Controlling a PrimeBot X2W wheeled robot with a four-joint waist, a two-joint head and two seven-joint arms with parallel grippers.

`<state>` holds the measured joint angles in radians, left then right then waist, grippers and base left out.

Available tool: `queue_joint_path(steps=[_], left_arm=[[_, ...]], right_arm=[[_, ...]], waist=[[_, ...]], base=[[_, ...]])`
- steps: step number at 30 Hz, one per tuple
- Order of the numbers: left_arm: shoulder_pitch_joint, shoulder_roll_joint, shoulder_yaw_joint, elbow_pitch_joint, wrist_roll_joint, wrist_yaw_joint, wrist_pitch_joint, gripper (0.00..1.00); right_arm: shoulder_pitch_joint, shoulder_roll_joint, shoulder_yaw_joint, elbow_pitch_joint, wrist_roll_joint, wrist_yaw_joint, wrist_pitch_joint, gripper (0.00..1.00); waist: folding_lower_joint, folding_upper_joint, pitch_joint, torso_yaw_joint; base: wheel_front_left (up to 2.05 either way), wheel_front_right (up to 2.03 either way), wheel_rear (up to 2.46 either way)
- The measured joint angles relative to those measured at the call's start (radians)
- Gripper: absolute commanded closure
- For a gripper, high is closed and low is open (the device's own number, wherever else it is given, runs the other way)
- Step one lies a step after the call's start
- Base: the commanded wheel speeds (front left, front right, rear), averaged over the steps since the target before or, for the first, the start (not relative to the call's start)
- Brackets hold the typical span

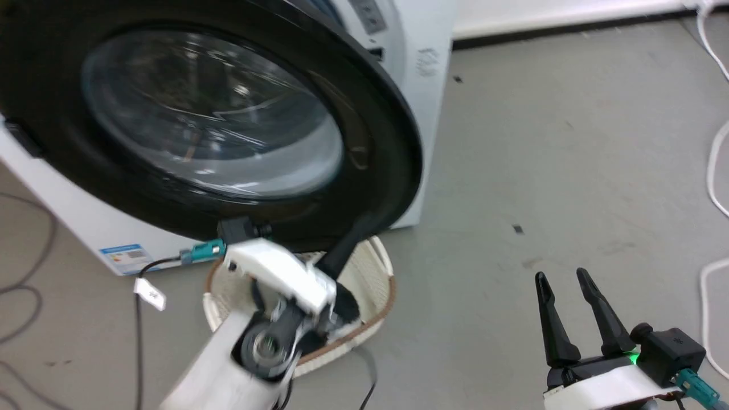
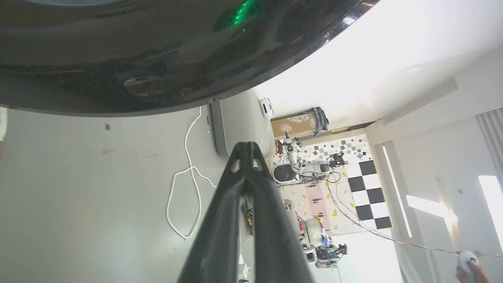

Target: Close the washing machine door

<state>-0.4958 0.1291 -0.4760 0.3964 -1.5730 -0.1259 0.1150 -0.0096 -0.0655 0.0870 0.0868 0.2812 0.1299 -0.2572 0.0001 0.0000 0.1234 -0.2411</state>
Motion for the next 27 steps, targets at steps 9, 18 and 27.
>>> queue_joint_path(steps=[9, 18, 27], left_arm=[[0.122, 0.257, -0.173, -0.119, 0.481, 0.003, -0.235, 1.0], [0.267, 0.296, 0.048, -0.308, 0.789, 0.164, -0.372, 1.0], [0.523, 0.184, 0.215, -0.431, 1.075, 0.224, -0.372, 0.82]], right_arm=[[0.043, -0.016, -0.004, -0.004, 0.002, 0.0, 0.0, 0.0], [0.066, -0.03, -0.007, -0.026, 0.003, 0.0, 0.001, 0.0], [0.073, -0.034, 0.012, -0.033, 0.007, 0.0, 0.019, 0.0]], waist=[[0.0, 0.0, -0.087, 0.116], [-0.0001, 0.0, -0.139, 0.239], [-0.0001, 0.0, -0.163, 0.305]], base=[[0.0, 0.0, 0.0], [0.0, 0.0, 0.0], [0.0, 0.0, 0.0]])
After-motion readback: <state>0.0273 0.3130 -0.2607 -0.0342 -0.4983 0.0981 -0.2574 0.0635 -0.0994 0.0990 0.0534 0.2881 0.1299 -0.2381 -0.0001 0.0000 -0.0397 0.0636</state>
